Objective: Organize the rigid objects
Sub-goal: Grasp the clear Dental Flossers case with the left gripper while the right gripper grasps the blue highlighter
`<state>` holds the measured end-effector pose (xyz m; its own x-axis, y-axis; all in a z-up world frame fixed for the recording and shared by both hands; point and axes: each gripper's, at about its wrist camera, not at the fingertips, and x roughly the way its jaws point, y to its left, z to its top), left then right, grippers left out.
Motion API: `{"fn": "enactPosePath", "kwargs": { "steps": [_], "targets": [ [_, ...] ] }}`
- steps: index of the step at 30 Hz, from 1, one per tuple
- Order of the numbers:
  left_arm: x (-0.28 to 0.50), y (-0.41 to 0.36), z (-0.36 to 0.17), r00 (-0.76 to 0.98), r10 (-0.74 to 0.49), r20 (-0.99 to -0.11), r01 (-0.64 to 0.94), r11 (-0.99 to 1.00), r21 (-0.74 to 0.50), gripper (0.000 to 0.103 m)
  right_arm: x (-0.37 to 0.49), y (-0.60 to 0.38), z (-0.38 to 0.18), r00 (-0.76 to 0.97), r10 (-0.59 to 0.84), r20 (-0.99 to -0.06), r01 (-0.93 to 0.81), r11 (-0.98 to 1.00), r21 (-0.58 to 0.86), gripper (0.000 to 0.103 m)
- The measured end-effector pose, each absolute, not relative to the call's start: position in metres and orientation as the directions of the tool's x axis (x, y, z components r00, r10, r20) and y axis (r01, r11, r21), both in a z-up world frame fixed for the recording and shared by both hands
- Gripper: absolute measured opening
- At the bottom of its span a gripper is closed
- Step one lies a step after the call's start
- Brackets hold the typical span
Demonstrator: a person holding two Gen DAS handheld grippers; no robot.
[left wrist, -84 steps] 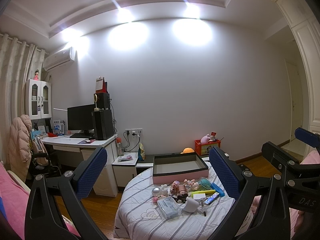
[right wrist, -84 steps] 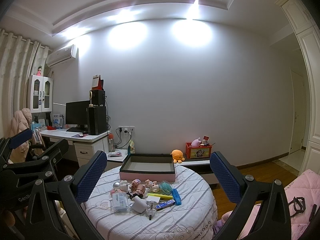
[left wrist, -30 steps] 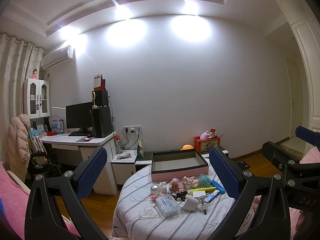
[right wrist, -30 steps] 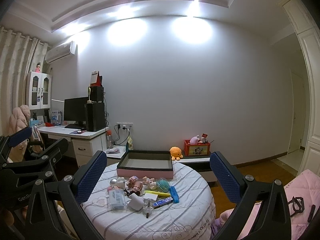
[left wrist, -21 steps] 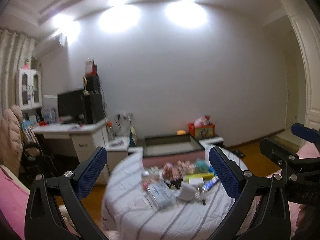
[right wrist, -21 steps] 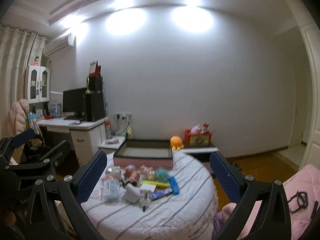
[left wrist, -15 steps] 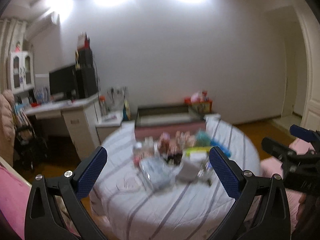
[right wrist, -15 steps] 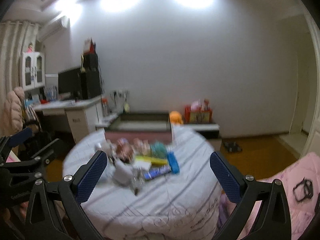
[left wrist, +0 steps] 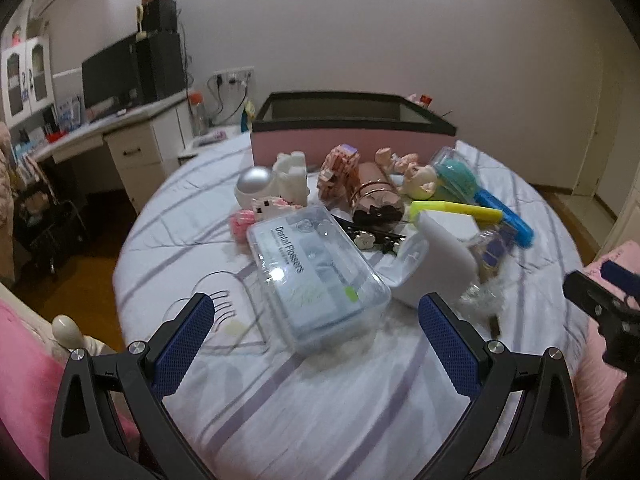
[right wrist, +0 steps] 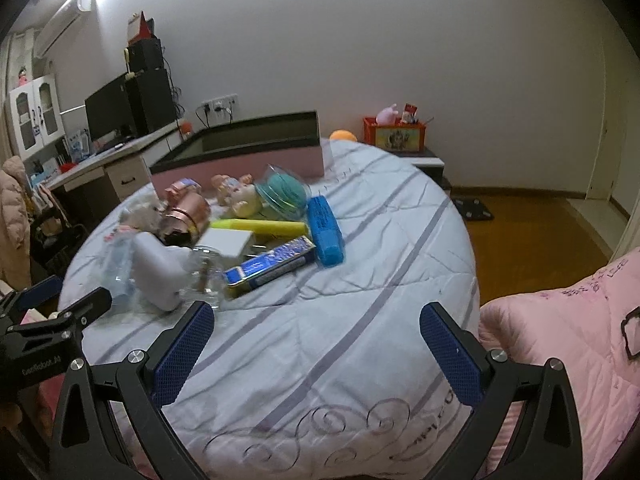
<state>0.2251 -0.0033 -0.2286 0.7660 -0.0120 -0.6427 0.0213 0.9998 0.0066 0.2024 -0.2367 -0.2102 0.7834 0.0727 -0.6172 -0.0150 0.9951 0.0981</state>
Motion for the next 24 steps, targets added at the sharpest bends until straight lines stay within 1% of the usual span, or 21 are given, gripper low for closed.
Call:
{"fn": "enactPosePath", "kwargs": {
  "steps": [3,7,9,15,17,19,21,22,24],
  "targets": [
    [0.242,-0.002,-0.236,0.751,0.052,-0.659,-0.017,0.998,0.06,0.103,0.217,-0.241,-0.217,0.77,0.079,-0.633,-0.015,0.994,0.106,0.103],
    [0.251,0.01,-0.241,0.728,0.079,-0.682,-0.048,0.997,0.064,0.103,0.233,-0.244,-0.225,0.754,0.081,-0.652,-0.014,0.994,0.107,0.103],
    [0.25,0.017,-0.244,0.723,0.074,-0.687,-0.045,0.997,0.061,0.103,0.242,-0.245,-0.229,0.745,0.082,-0.662,-0.013,0.994,0.109,0.103],
    [0.258,0.037,-0.255,0.698,0.042,-0.715,-0.068,0.998,-0.008,0.103,0.26,-0.245,-0.234,0.737,0.096,-0.668,-0.028,0.993,0.112,0.103],
    [0.262,0.036,-0.254,0.706,0.044,-0.707,-0.056,0.998,0.006,0.103,0.267,-0.246,-0.236,0.733,0.101,-0.673,-0.037,0.993,0.109,0.103],
    [0.267,0.032,-0.255,0.714,0.027,-0.7,-0.02,1.0,0.018,0.092,0.273,-0.248,-0.236,0.732,0.089,-0.676,-0.031,0.995,0.098,0.103],
    [0.268,0.03,-0.253,0.725,-0.013,-0.689,0.021,1.0,0.004,0.069,0.279,-0.252,-0.237,0.729,0.074,-0.68,-0.02,0.996,0.087,0.103],
    [0.269,0.028,-0.253,0.726,-0.019,-0.688,0.032,0.999,0.005,0.067,0.282,-0.254,-0.236,0.73,0.072,-0.68,-0.02,0.996,0.085,0.103],
    [0.27,0.026,-0.253,0.725,-0.014,-0.689,0.041,0.999,0.023,0.066,0.29,-0.256,-0.235,0.726,0.07,-0.684,-0.024,0.997,0.077,0.103]
  ]
}}
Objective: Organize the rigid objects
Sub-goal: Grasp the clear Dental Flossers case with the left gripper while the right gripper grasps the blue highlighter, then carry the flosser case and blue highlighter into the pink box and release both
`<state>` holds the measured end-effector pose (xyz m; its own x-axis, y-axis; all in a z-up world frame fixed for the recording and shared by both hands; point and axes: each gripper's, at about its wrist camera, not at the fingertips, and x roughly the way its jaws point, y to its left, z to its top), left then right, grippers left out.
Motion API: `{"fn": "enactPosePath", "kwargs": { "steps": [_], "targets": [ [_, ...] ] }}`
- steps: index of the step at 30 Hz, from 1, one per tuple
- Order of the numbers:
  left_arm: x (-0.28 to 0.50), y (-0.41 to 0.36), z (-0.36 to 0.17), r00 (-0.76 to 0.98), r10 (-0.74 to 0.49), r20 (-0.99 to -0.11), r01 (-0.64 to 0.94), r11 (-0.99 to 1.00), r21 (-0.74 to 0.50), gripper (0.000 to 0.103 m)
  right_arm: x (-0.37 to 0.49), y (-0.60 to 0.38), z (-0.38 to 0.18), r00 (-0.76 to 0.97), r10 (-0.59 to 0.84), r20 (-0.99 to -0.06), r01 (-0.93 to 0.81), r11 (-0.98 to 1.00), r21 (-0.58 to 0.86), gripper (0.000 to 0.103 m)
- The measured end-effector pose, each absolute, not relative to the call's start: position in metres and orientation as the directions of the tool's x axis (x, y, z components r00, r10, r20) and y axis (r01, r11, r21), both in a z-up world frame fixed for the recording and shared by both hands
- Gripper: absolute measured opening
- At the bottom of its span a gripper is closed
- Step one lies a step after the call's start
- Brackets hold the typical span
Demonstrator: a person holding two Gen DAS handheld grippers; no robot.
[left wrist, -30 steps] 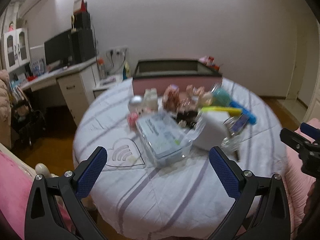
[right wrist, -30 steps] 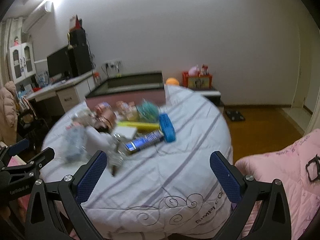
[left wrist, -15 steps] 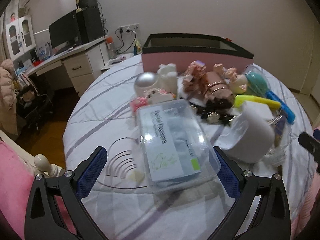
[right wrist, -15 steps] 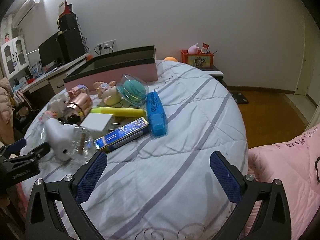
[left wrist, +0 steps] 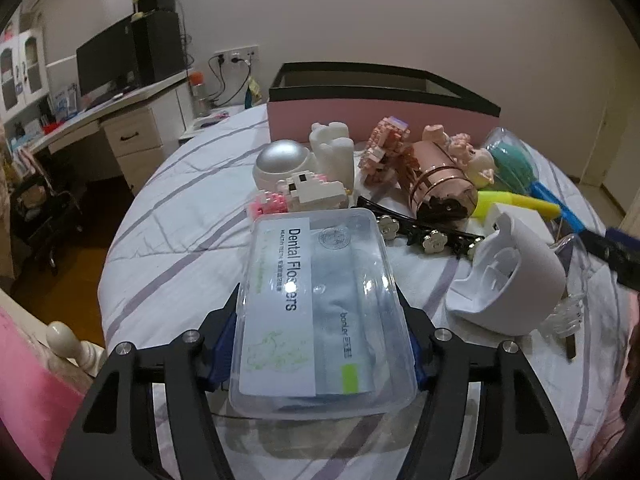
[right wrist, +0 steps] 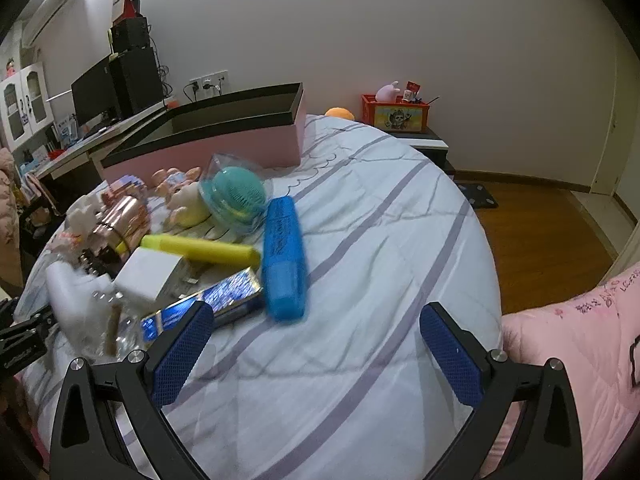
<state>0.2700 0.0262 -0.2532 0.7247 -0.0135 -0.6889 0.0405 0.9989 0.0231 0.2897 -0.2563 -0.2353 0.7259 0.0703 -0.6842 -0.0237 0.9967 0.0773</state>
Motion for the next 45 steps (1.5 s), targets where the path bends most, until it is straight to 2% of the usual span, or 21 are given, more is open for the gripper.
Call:
{"fn": "enactPosePath", "kwargs": {
  "steps": [5,6,8,9,11,15,18,20,23,26,35,45],
  "targets": [
    [0.274,0.031,-0.254,0.717,-0.04,-0.696,0.045,0.999,-0.011,0.07,0.309,-0.257,-0.233,0.728,0.071,-0.682,-0.043,0.997,0.058,0.102],
    [0.273,0.032,-0.254,0.717,-0.038,-0.697,0.047,0.999,-0.006,0.07,0.314,-0.257,-0.233,0.722,0.074,-0.688,-0.052,0.997,0.053,0.097],
    [0.273,0.031,-0.254,0.716,-0.038,-0.697,0.056,0.998,0.004,0.068,0.323,-0.255,-0.233,0.717,0.078,-0.693,-0.064,0.997,0.046,0.094],
    [0.273,0.03,-0.253,0.718,-0.046,-0.694,0.068,0.998,0.005,0.064,0.327,-0.255,-0.234,0.711,0.081,-0.698,-0.07,0.997,0.044,0.091],
    [0.272,0.03,-0.254,0.72,-0.048,-0.692,0.074,0.997,0.008,0.064,0.333,-0.255,-0.233,0.698,0.089,-0.711,-0.081,0.996,0.046,0.083],
    [0.272,0.03,-0.255,0.725,-0.052,-0.687,0.075,0.997,0.004,0.065,0.345,-0.25,-0.24,0.657,0.07,-0.751,-0.113,0.994,-0.006,0.057],
    [0.272,0.031,-0.256,0.728,-0.061,-0.683,0.079,0.997,-0.005,0.068,0.348,-0.248,-0.241,0.65,0.077,-0.756,-0.134,0.991,-0.015,0.056],
    [0.271,0.03,-0.256,0.727,-0.061,-0.684,0.083,0.997,-0.001,0.067,0.35,-0.245,-0.241,0.647,0.084,-0.758,-0.162,0.986,-0.029,0.048],
    [0.27,0.029,-0.255,0.73,-0.06,-0.68,0.091,0.996,0.011,0.064,0.35,-0.237,-0.24,0.644,0.105,-0.757,-0.216,0.975,-0.049,0.028],
    [0.268,0.03,-0.253,0.732,-0.067,-0.678,0.097,0.995,0.005,0.063,0.343,-0.23,-0.24,0.653,0.1,-0.751,-0.239,0.968,-0.079,0.026],
    [0.256,0.031,-0.239,0.738,-0.118,-0.665,0.127,0.991,-0.034,0.063,0.325,-0.249,-0.23,0.68,0.154,-0.717,-0.197,0.98,0.023,0.027],
    [0.248,0.026,-0.212,0.764,-0.155,-0.626,0.162,0.986,-0.046,0.063,0.308,-0.245,-0.203,0.712,0.241,-0.659,-0.236,0.967,0.098,0.027]
  ]
}}
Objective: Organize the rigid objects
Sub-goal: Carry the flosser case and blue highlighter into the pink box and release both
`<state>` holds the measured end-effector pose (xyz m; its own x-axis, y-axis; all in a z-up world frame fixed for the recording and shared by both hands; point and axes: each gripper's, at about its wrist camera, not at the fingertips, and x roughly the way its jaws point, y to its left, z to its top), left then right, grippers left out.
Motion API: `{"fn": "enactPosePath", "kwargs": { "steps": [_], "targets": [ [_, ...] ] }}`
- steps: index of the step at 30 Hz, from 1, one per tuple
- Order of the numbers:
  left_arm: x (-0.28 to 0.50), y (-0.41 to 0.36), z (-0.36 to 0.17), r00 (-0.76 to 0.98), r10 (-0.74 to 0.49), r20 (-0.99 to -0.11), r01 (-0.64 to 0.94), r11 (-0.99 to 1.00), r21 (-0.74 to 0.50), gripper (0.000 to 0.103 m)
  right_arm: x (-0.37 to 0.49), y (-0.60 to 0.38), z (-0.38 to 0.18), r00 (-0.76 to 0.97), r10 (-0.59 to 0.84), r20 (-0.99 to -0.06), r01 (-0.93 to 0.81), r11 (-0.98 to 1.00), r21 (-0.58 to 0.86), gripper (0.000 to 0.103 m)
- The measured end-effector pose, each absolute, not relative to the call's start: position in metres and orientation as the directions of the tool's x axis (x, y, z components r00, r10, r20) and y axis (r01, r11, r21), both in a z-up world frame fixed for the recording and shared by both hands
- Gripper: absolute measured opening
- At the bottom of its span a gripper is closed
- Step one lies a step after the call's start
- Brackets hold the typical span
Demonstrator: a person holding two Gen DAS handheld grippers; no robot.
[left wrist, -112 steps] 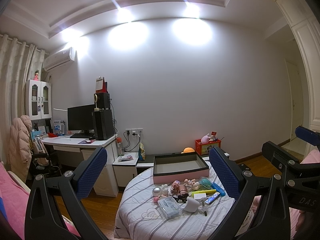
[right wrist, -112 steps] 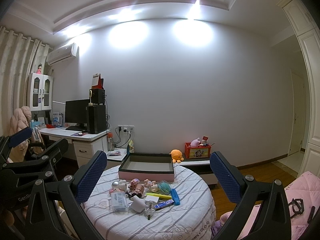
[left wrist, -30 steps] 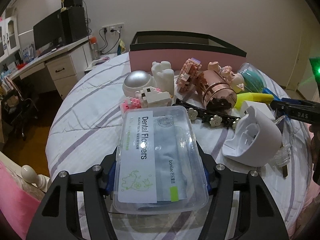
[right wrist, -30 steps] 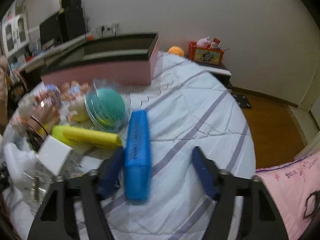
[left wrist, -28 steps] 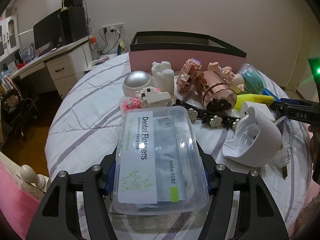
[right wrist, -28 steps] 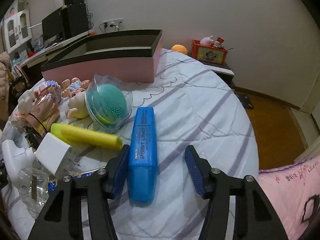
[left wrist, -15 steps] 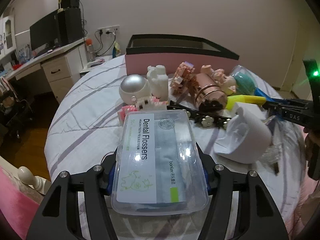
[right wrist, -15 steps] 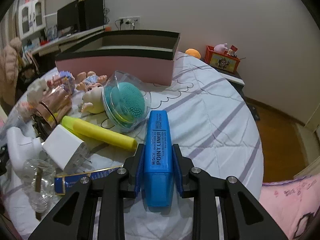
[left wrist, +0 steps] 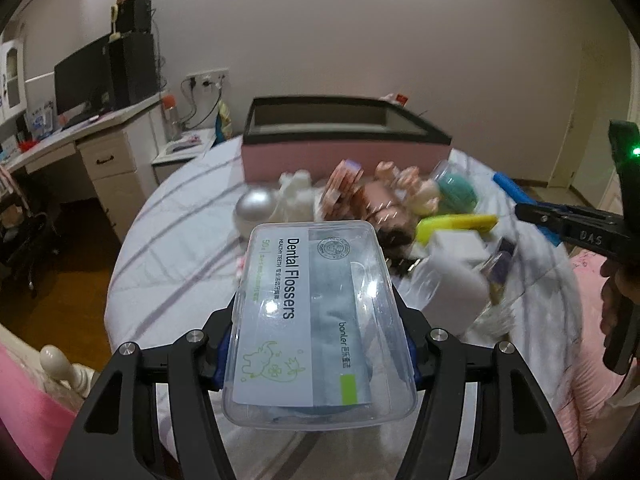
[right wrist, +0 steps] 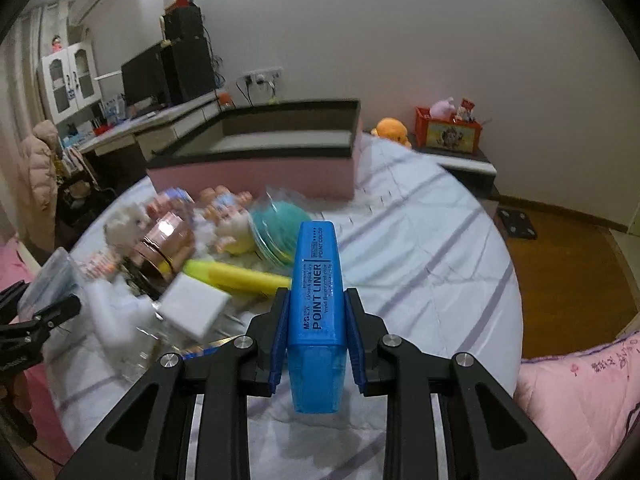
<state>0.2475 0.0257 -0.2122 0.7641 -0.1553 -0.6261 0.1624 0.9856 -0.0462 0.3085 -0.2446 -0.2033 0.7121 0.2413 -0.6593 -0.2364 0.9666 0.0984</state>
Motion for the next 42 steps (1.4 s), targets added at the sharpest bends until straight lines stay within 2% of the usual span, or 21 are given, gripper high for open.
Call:
{"fn": "enactPosePath", "kwargs": {
  "steps": [9,14,19,27,33,37,41,42],
  "targets": [
    [0.303,0.001,-0.153,0.808,-0.192,-0.556,0.249,0.968,0.028,0.063,0.335,-0.216,-0.162,0.728,0.321,-0.605,-0.32,0.941,0.114,0.027],
    [0.36,-0.008,-0.137,0.796,-0.214,-0.566,0.287,0.957,0.041,0.063,0.373,-0.198,-0.144,0.72,0.354,-0.597,-0.356,0.927,0.12,0.027],
    [0.428,-0.012,-0.138,0.76,-0.207,-0.617,0.298,0.953,0.047,0.063,0.425,-0.178,-0.14,0.7,0.356,-0.62,-0.374,0.921,0.107,0.027],
    [0.521,-0.015,-0.171,0.671,-0.133,-0.73,0.279,0.957,0.082,0.063,0.51,-0.156,-0.169,0.618,0.343,-0.708,-0.367,0.922,0.126,0.027],
    [0.552,-0.014,-0.204,0.591,-0.087,-0.802,0.272,0.958,0.097,0.064,0.543,-0.146,-0.199,0.541,0.317,-0.779,-0.356,0.925,0.13,0.027],
    [0.553,-0.013,-0.209,0.573,-0.072,-0.816,0.269,0.958,0.104,0.065,0.545,-0.147,-0.199,0.534,0.313,-0.786,-0.354,0.926,0.128,0.027],
    [0.543,-0.006,-0.198,0.623,-0.043,-0.781,0.231,0.964,0.13,0.076,0.543,-0.146,-0.199,0.518,0.318,-0.794,-0.353,0.925,0.14,0.031],
    [0.538,-0.003,-0.194,0.64,-0.028,-0.768,0.213,0.967,0.142,0.082,0.543,-0.147,-0.197,0.522,0.313,-0.793,-0.344,0.928,0.14,0.041]
  ]
}}
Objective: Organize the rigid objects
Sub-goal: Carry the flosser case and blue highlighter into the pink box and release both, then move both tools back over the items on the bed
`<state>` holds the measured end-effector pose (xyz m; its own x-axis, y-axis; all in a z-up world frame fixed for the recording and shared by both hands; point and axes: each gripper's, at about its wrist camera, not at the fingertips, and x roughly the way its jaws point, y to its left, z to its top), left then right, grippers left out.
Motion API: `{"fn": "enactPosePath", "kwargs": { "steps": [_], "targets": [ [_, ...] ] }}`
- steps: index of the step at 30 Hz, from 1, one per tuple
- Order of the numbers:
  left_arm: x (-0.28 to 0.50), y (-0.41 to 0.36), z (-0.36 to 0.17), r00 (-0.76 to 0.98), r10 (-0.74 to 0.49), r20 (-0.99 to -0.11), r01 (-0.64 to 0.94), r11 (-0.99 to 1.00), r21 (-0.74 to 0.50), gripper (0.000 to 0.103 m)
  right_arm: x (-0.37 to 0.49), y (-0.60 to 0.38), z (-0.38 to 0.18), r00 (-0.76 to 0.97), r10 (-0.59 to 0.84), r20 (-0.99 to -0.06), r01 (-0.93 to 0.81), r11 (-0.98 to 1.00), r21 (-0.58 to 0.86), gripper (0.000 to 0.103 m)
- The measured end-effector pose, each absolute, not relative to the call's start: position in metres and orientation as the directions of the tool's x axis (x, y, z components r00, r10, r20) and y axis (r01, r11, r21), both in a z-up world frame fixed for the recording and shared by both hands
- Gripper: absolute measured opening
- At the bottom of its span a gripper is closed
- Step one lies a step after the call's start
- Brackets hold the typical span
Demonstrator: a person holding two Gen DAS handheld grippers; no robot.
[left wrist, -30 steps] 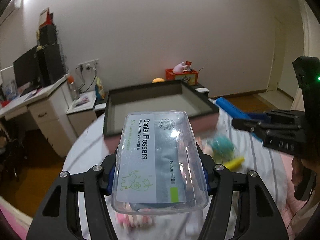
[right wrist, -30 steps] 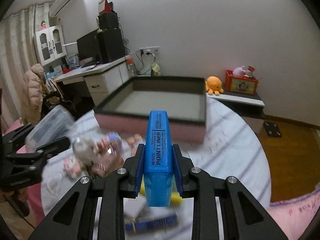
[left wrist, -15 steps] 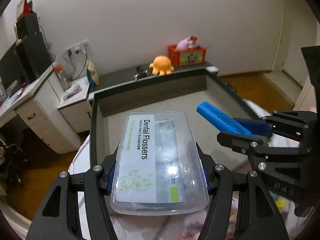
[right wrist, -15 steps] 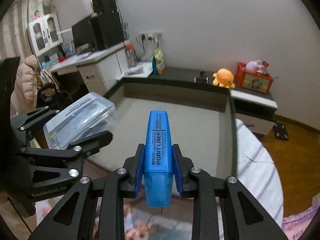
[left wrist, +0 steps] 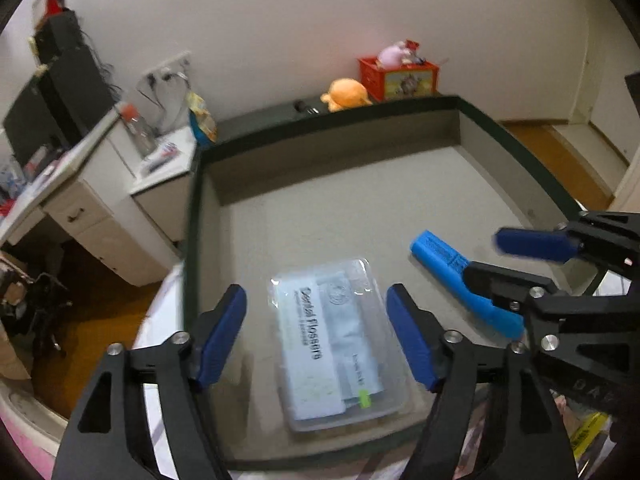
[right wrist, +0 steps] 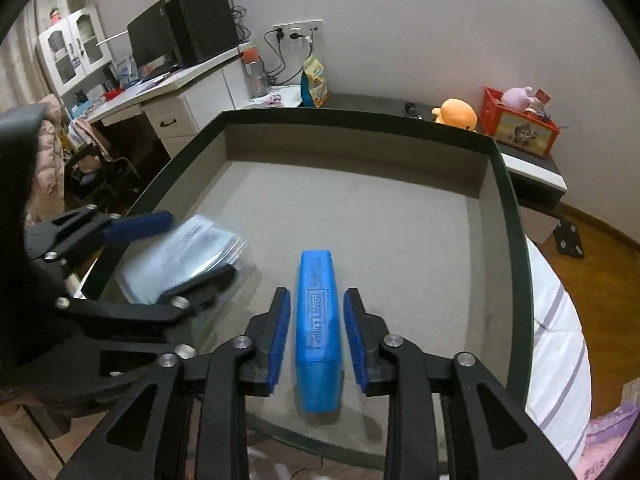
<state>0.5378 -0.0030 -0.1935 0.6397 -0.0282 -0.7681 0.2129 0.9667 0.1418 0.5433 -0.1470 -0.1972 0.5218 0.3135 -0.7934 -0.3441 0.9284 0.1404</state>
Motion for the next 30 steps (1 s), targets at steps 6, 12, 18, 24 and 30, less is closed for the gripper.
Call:
{"fn": "enactPosePath", "kwargs": {
  "steps": [6,12,18,24,30],
  "targets": [
    [0.483,0.02,-0.155,0.735,-0.046,-0.676,0.16,0.981,0.108,0.089,0.51,-0.164,-0.166,0.615,0.311,-0.725,-0.312,0.94,0.139,0.075],
    [0.382,0.03,-0.107,0.867,-0.057,-0.495,0.105,0.992,0.07,0.101,0.429,-0.173,-0.121,0.737,0.319,-0.596,-0.31,0.943,0.12,0.083],
    [0.287,0.023,-0.085,0.925,-0.074,-0.372,0.103,0.993,0.058,0.103,0.328,-0.179,-0.094,0.844,0.284,-0.455,-0.277,0.957,0.083,0.09],
    [0.223,0.01,-0.089,0.936,-0.086,-0.342,0.115,0.991,0.066,0.103,0.252,-0.18,-0.091,0.901,0.267,-0.341,-0.249,0.964,0.096,0.103],
    [0.181,0.007,-0.093,0.955,-0.054,-0.293,0.076,0.995,0.063,0.103,0.208,-0.179,-0.091,0.929,0.202,-0.311,-0.193,0.979,0.059,0.103]
  ]
}}
